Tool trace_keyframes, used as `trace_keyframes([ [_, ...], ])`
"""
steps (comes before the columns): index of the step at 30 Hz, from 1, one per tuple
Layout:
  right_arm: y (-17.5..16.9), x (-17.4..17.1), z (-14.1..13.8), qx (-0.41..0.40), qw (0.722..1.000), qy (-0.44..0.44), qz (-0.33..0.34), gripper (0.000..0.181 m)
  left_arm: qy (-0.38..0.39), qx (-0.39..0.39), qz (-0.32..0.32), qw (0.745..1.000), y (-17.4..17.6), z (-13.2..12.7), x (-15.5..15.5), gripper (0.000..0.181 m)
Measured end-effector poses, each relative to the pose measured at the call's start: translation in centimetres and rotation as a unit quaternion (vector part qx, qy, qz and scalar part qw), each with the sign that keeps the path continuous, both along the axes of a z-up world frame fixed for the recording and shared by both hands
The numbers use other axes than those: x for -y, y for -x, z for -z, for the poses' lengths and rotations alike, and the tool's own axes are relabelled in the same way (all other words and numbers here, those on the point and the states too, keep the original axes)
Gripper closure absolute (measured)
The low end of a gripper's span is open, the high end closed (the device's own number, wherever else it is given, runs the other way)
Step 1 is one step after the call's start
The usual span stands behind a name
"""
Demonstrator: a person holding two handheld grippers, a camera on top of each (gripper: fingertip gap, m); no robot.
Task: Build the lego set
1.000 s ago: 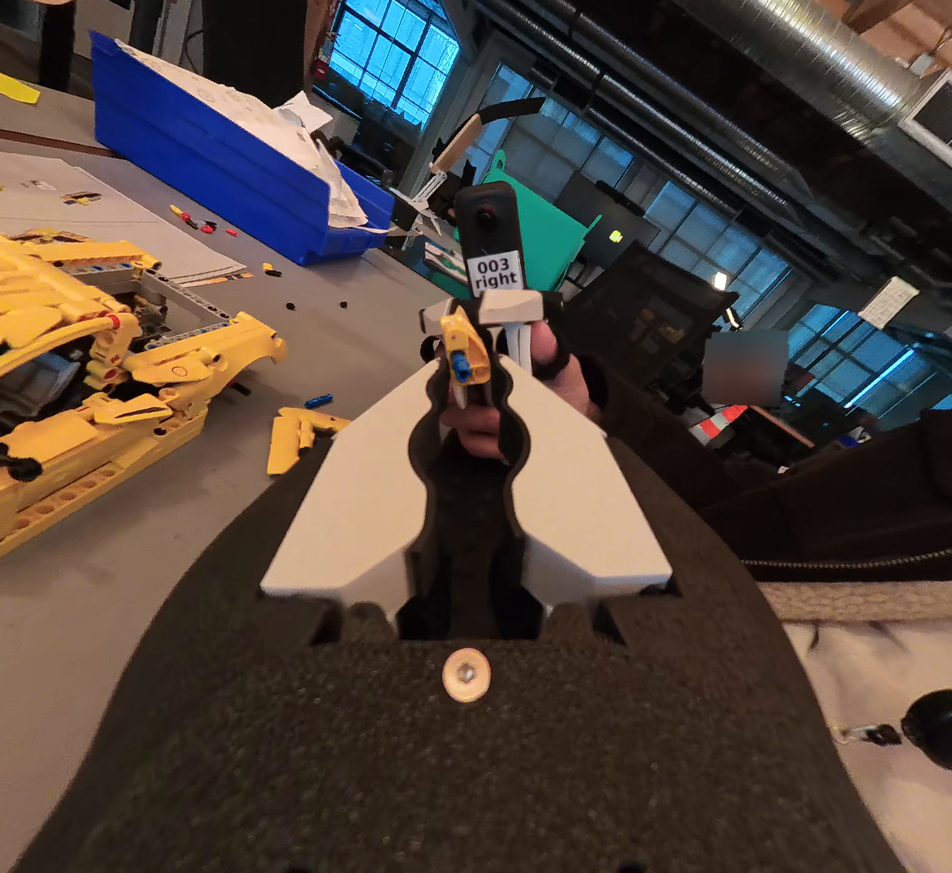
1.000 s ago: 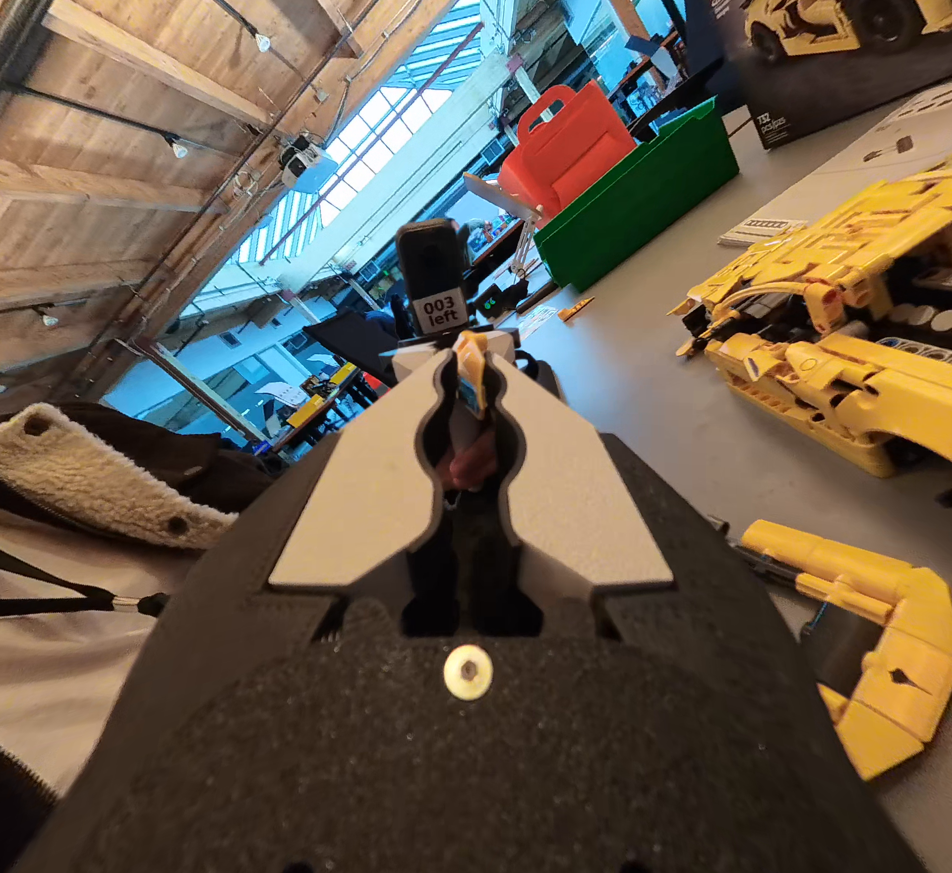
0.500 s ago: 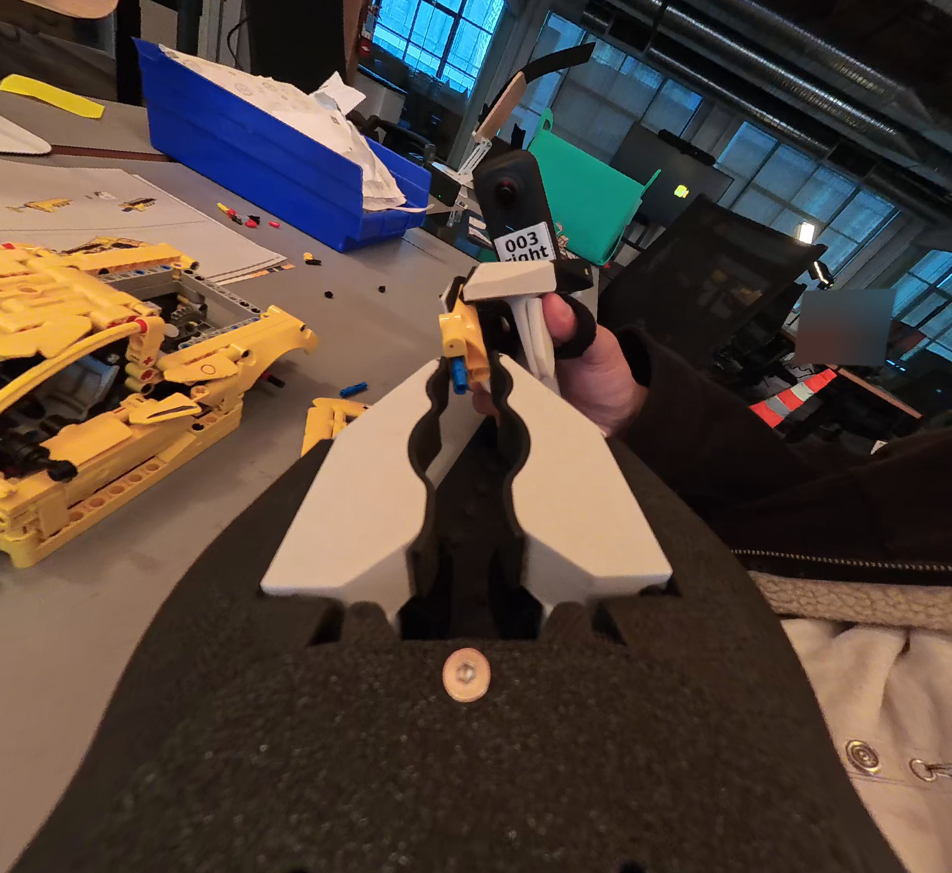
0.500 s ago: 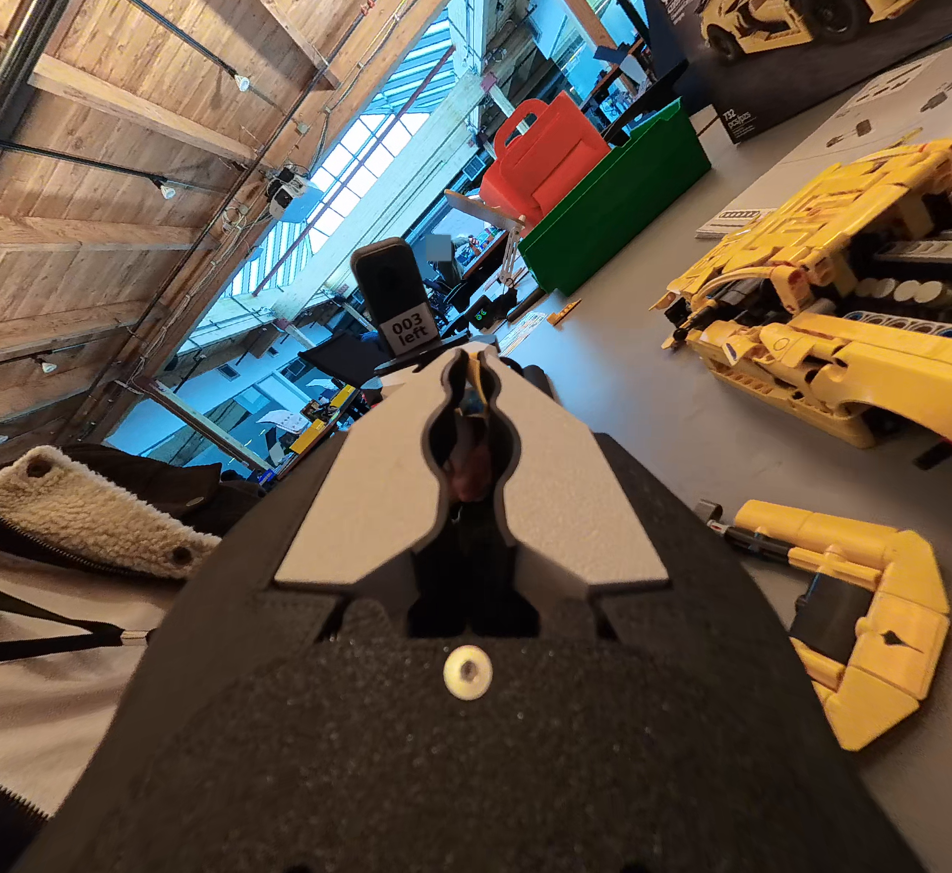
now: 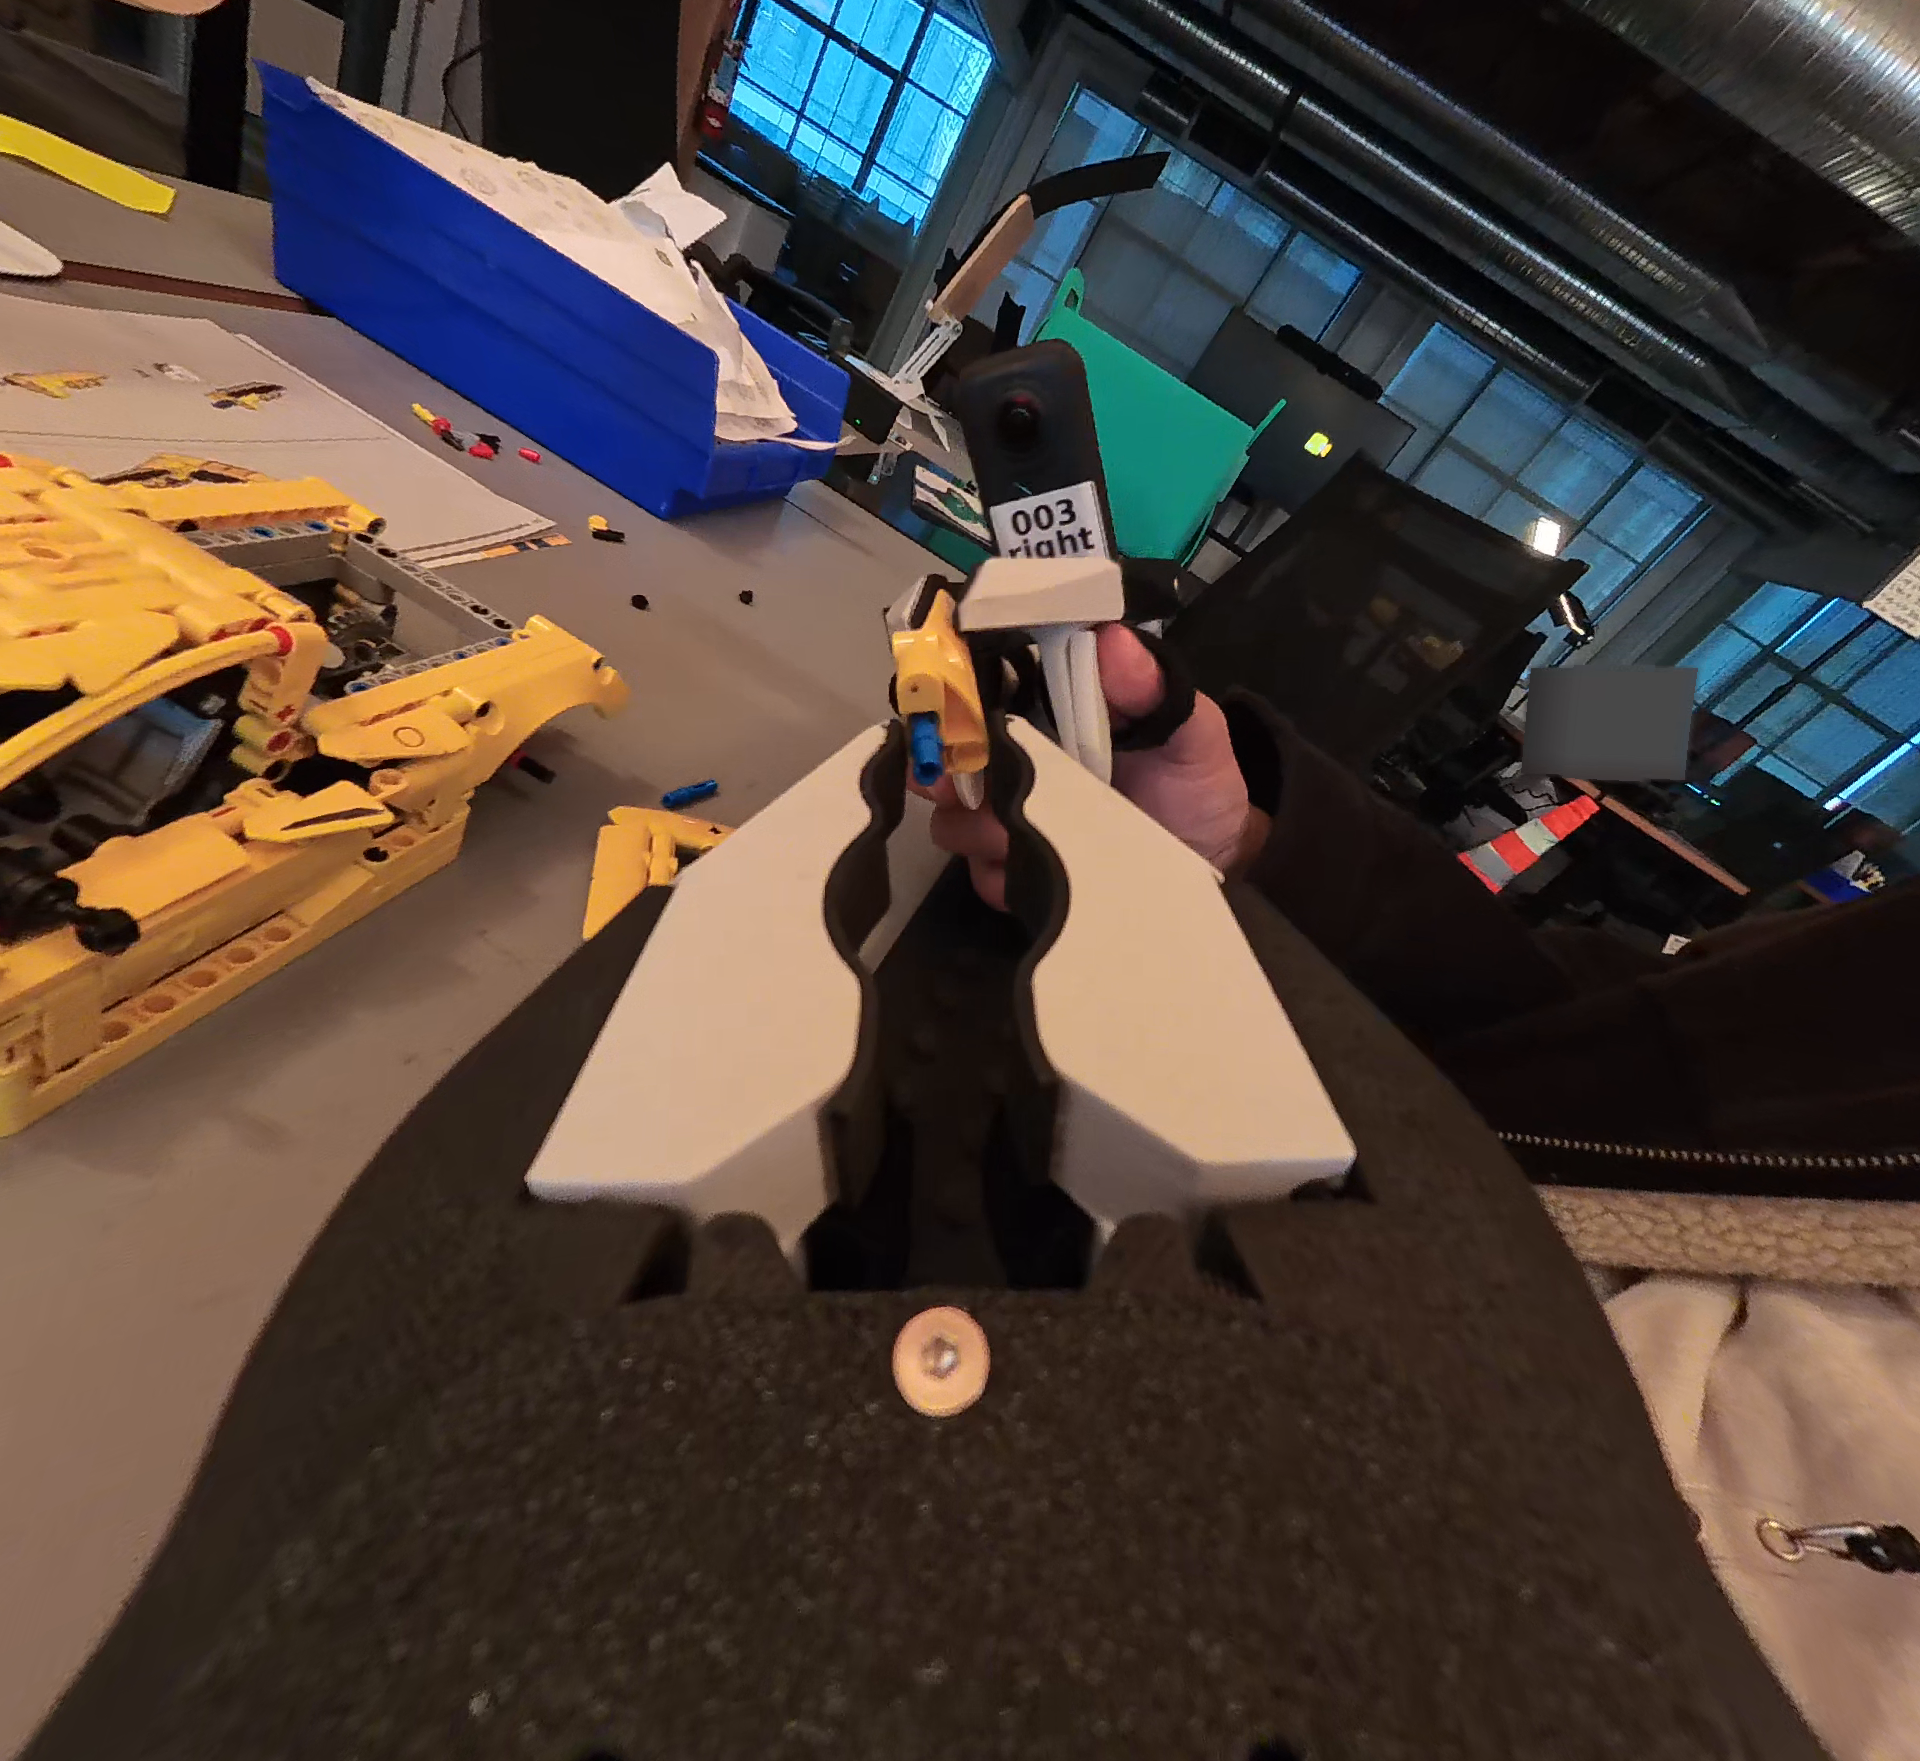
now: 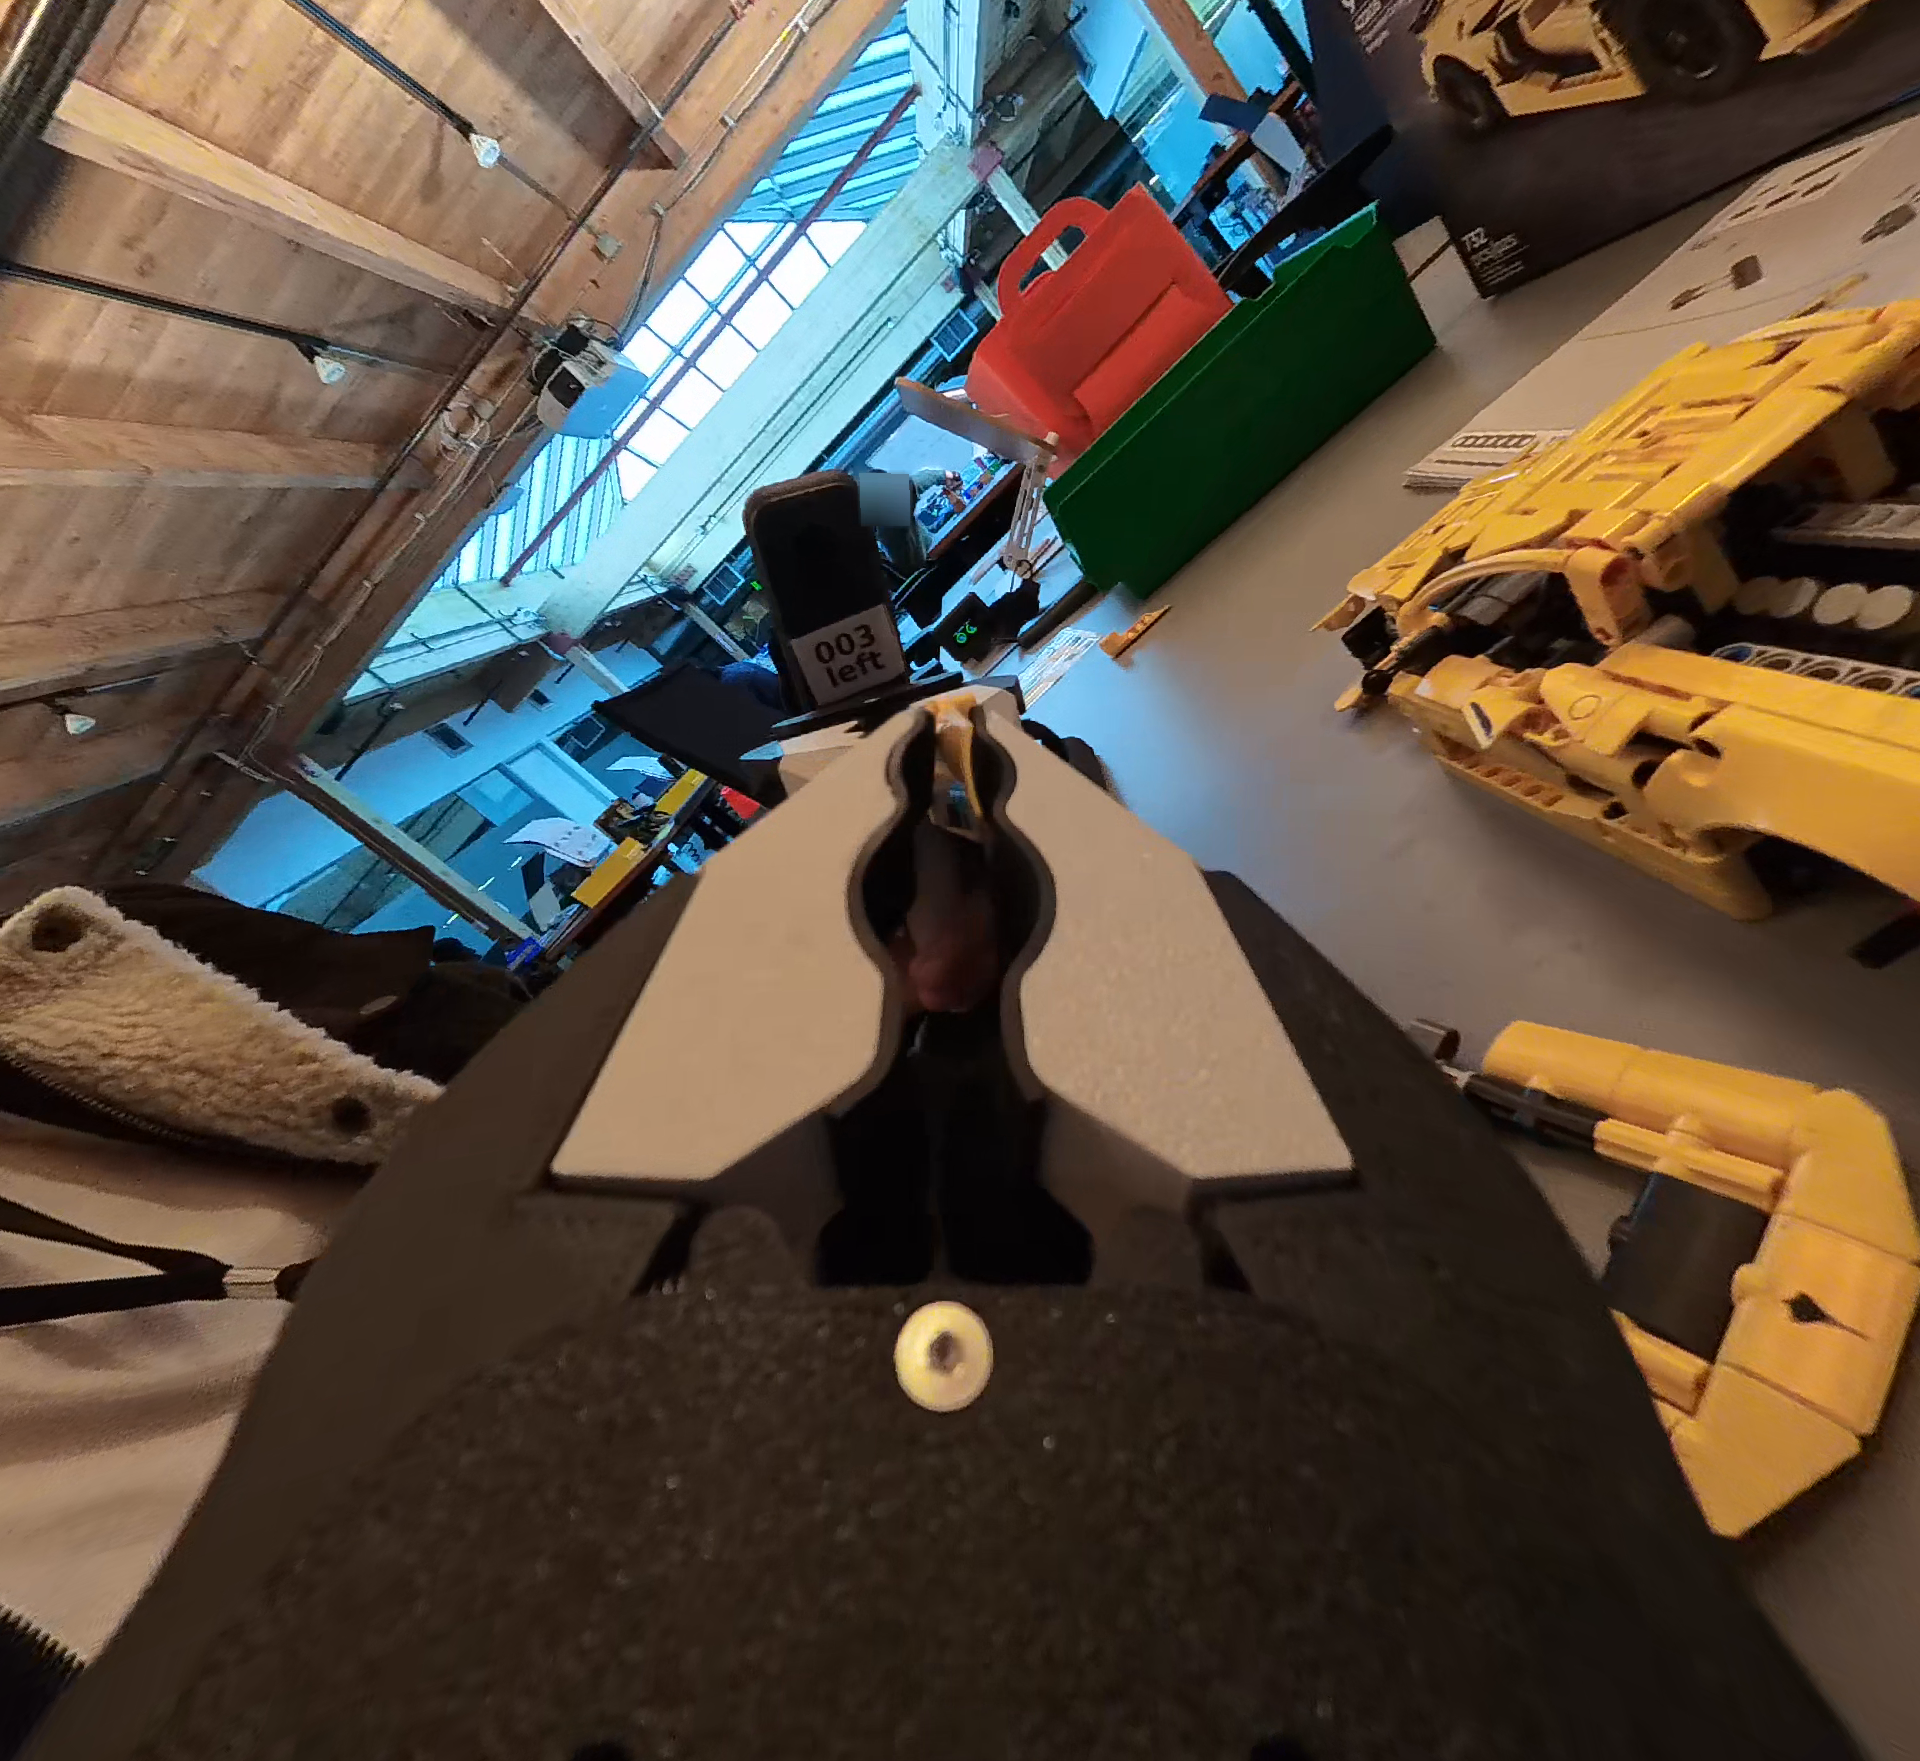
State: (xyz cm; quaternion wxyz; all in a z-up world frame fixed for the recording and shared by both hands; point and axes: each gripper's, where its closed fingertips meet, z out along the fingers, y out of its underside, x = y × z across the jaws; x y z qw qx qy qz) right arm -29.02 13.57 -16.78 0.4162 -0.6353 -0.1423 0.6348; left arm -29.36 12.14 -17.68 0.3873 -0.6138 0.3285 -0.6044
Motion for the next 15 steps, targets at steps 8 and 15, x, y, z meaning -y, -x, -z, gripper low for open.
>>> trace_keyframes([
  [8, -0.23, -0.08, -0.25, 0.03, 0.999, -0.026, 0.034, 0.177, -0.03, -0.016, -0.011, 0.999, -0.38, 0.11, 0.38, 0.166],
  [15, -0.05, -0.11, -0.47, -0.004, 1.0, -0.013, 0.014, 0.171, -0.007, -0.007, -0.009, 1.0, -0.24, 0.07, 0.0, 0.166],
])
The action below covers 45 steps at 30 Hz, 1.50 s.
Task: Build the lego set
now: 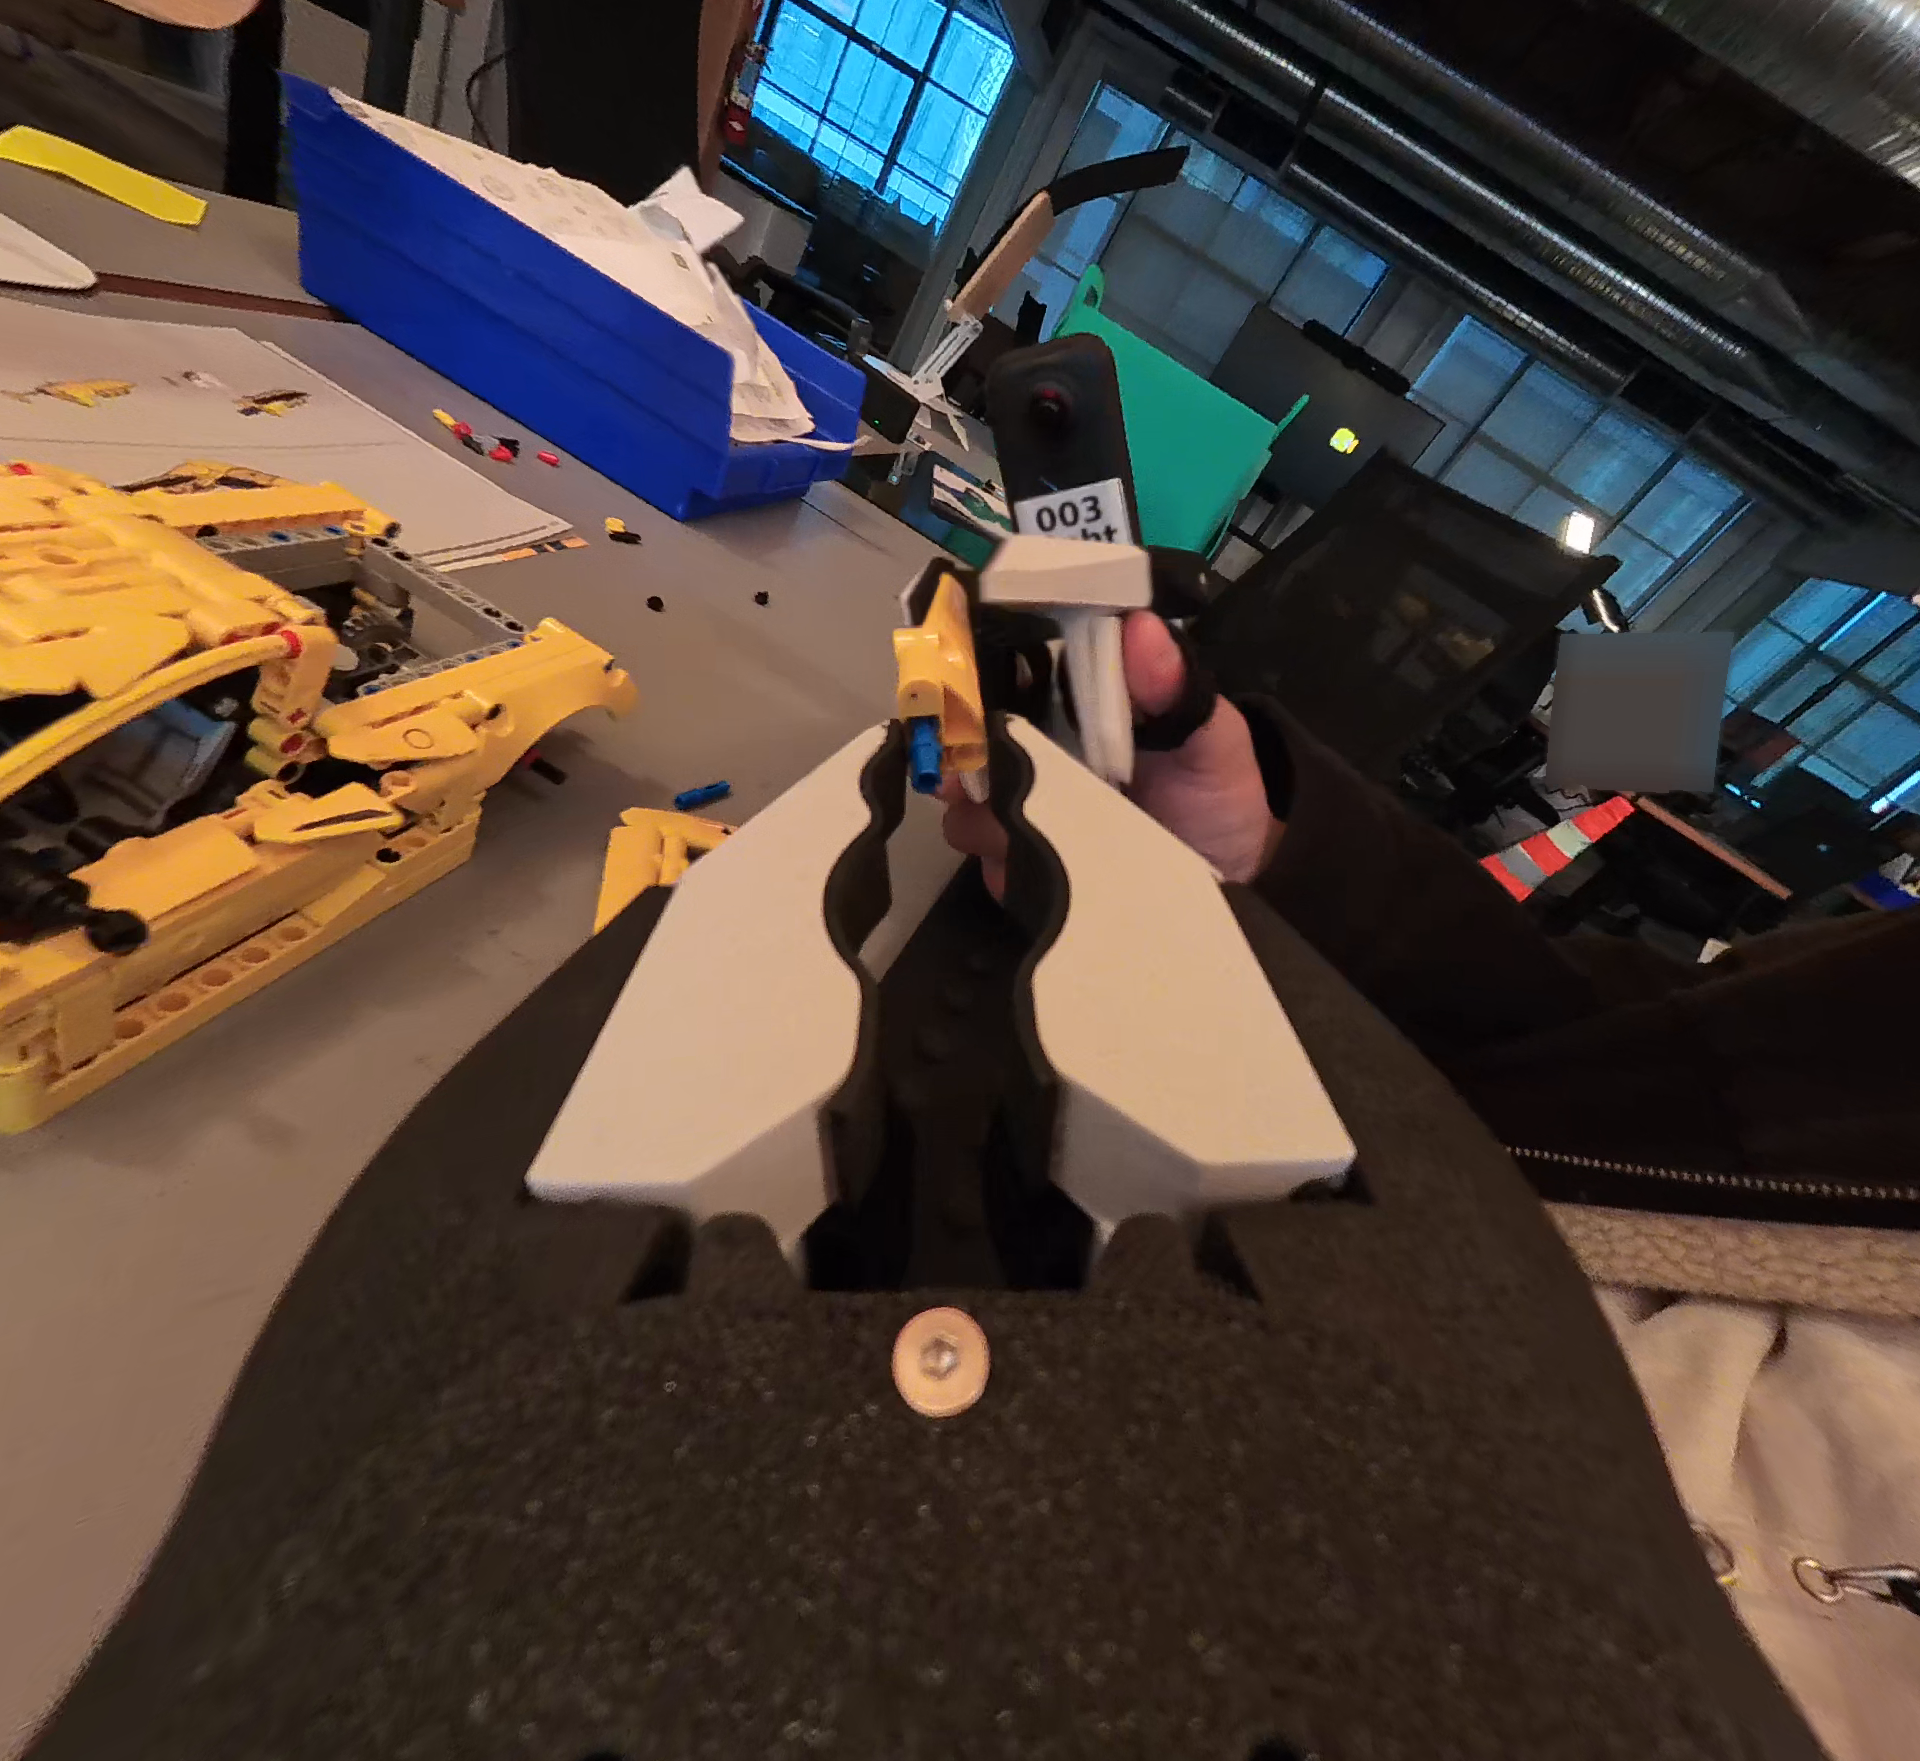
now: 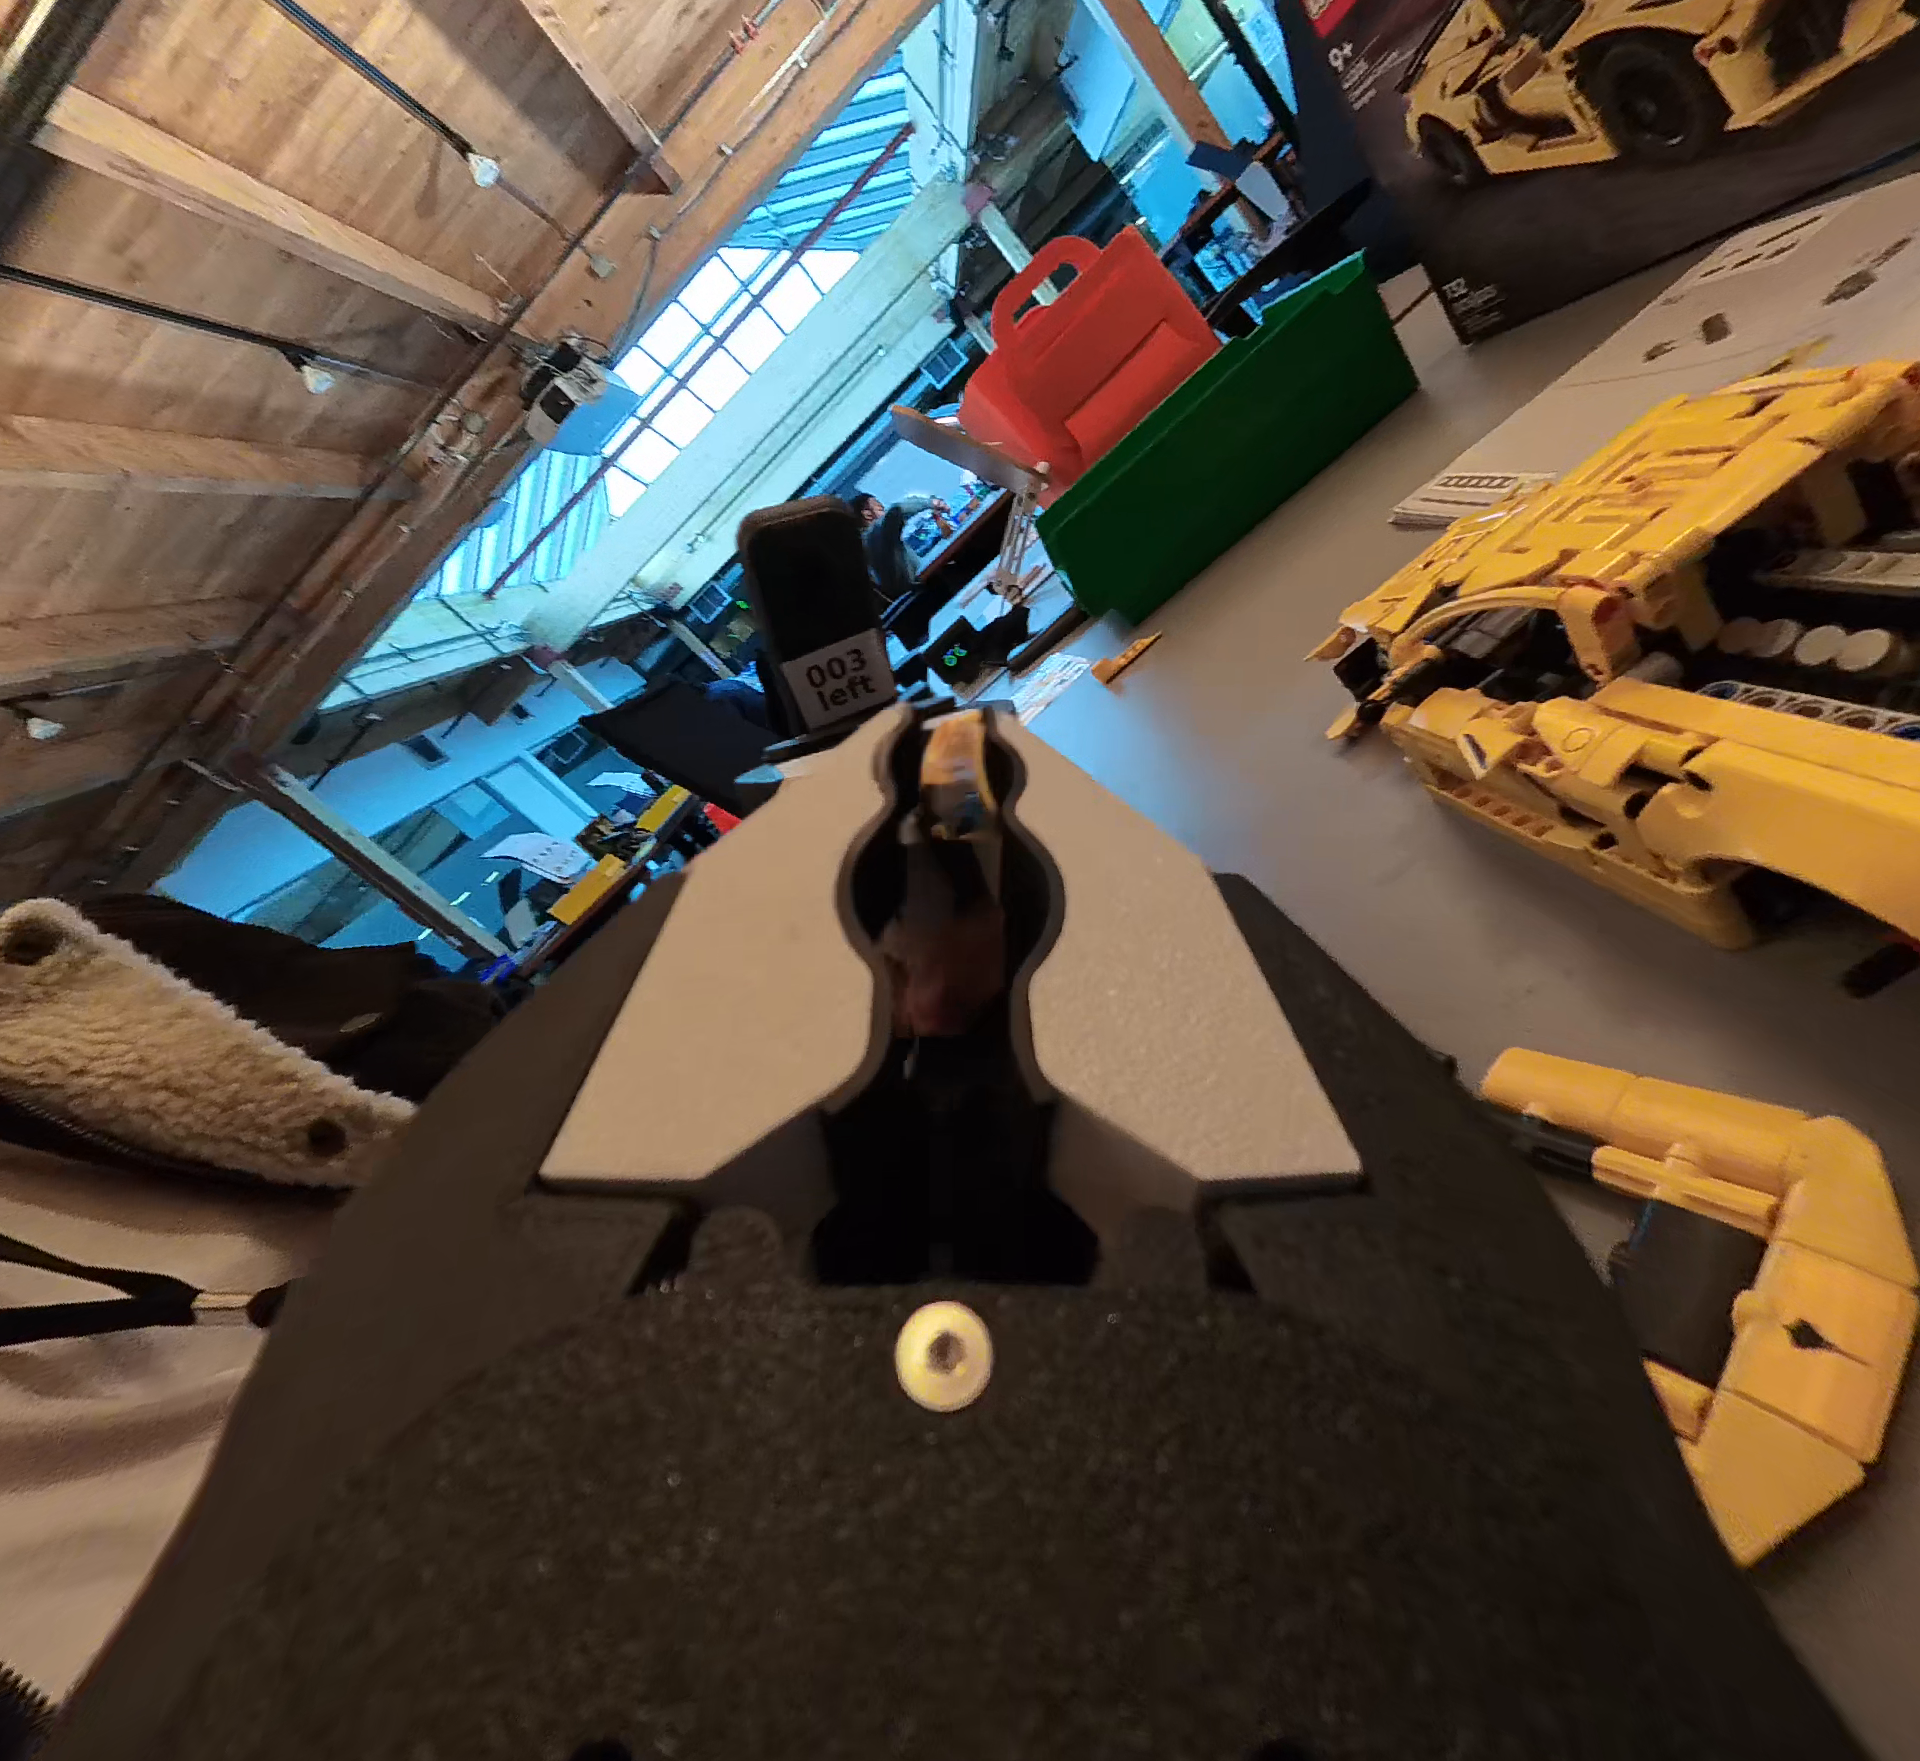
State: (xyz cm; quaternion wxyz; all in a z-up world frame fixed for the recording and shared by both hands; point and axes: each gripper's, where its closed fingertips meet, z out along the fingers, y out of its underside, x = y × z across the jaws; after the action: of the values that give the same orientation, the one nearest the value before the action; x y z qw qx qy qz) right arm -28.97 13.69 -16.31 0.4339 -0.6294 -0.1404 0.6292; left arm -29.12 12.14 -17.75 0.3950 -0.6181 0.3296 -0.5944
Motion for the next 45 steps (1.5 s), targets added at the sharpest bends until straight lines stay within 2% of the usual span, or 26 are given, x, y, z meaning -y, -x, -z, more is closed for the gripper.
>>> trace_keyframes([
  [3, 0.2, 0.4, -0.6, -0.023, 1.0, -0.002, -0.019, 0.156, 0.01, 0.007, -0.002, 1.0, 0.2, -0.1, -0.2, 0.166],
  [9, 0.1, 0.0, 0.2, 0.046, 0.998, -0.033, 0.026, 0.173, 0.001, 0.002, -0.001, 1.0, 0.1, 0.0, 0.0, 0.166],
  [13, -0.1, 0.0, 0.3, 0.093, 0.992, -0.068, 0.054, 0.173, -0.013, -0.008, -0.004, 1.0, 0.0, 0.1, 0.2, 0.166],
  [18, -0.2, -0.2, 0.1, 0.109, 0.987, -0.081, 0.08, 0.173, -0.011, -0.002, 0.001, 1.0, -0.1, -0.1, 0.5, 0.166],
  [24, 0.0, 0.0, -0.5, 0.065, 0.993, -0.076, 0.056, 0.172, 0.001, 0.01, 0.004, 1.0, 0.0, -0.3, 0.3, 0.166],
  [26, 0.3, 0.3, -1.0, 0.04, 0.995, -0.081, 0.037, 0.157, 0.004, 0.012, -0.002, 1.0, 0.2, -0.3, 0.0, 0.166],
  [28, 0.5, 0.6, -1.2, 0.011, 0.998, -0.064, 0.011, 0.148, 0.013, 0.016, -0.003, 1.0, 0.3, -0.3, -0.1, 0.166],
  [33, 0.5, 0.5, -0.9, 0.063, 0.991, -0.113, 0.045, 0.156, 0.01, 0.019, 0.0, 1.0, 0.4, -0.5, 0.0, 0.166],
  [37, 0.4, 0.3, -0.6, 0.082, 0.988, -0.116, 0.056, 0.162, 0.011, 0.02, 0.001, 1.0, 0.4, -0.5, 0.0, 0.166],
  [39, 0.3, 0.0, -0.4, 0.107, 0.983, -0.129, 0.076, 0.17, 0.009, 0.02, 0.002, 1.0, 0.4, -0.5, 0.1, 0.166],
  [45, 0.2, 0.4, -0.7, 0.138, 0.973, -0.162, 0.091, 0.171, -0.004, 0.023, 0.008, 1.0, 0.3, -0.7, 0.6, 0.166],
])
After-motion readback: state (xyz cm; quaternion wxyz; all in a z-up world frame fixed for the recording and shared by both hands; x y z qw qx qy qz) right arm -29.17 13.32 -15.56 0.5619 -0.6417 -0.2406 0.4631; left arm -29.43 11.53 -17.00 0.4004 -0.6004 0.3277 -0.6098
